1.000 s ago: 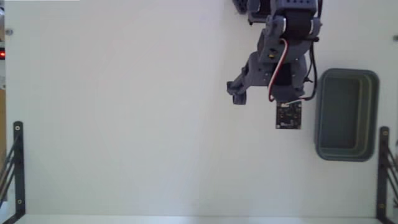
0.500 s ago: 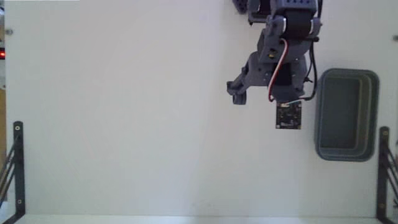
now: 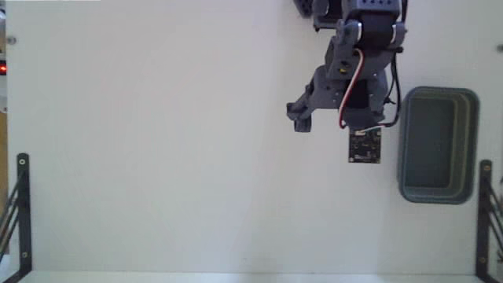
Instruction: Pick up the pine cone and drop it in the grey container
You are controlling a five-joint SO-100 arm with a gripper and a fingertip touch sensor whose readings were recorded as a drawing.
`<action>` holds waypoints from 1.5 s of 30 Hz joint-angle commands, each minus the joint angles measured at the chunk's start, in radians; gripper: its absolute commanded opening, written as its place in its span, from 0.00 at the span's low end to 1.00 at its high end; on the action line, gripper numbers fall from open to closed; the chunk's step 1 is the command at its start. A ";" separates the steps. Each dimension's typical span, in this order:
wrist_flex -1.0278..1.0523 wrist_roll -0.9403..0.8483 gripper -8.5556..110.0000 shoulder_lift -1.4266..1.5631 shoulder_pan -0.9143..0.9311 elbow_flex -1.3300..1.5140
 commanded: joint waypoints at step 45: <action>0.019 0.005 1.00 0.043 0.011 0.004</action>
